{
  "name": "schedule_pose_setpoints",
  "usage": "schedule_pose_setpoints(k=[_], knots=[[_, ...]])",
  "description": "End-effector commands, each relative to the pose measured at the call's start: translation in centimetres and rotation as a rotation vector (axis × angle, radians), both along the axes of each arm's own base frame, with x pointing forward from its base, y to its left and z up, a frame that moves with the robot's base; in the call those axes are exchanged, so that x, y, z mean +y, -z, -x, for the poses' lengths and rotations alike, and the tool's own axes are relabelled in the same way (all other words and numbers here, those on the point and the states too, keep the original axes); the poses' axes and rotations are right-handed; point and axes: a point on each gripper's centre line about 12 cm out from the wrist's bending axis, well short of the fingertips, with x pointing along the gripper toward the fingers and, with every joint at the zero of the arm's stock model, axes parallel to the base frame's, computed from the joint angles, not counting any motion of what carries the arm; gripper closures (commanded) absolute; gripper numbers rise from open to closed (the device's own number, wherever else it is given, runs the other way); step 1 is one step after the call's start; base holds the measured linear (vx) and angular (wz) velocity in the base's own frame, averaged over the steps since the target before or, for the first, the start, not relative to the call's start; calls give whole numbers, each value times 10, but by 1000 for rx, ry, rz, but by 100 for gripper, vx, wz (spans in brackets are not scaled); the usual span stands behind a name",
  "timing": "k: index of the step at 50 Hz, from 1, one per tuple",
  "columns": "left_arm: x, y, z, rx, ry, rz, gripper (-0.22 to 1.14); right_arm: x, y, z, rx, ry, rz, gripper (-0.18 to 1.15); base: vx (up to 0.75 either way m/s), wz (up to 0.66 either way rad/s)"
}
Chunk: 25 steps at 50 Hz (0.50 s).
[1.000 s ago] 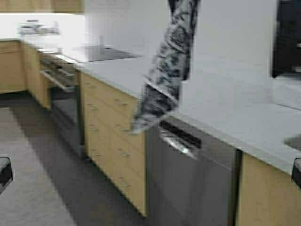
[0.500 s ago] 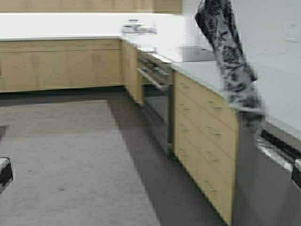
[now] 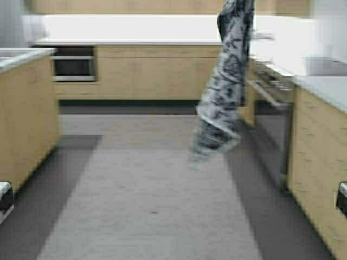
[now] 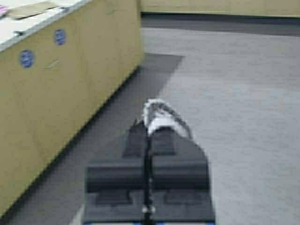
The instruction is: Get the cloth and wipe up the spill under the wine glass
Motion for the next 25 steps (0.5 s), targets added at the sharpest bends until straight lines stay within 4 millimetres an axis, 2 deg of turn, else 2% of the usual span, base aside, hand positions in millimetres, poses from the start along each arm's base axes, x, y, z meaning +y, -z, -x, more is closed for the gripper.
schedule_pose_setpoints(k=[1,10,25], knots=[[0,-3,-2,-1,-2,-2,89,-1,-14,2,-47,0,-18,91,6,55],[0,-1,-1,0,-2,-3,89,-5,-23,13,-76,0,-33,91,7,60],[0,3,-2,14,-3,-12,89,-5,-26,13,-81,0,-41,91,6,56]])
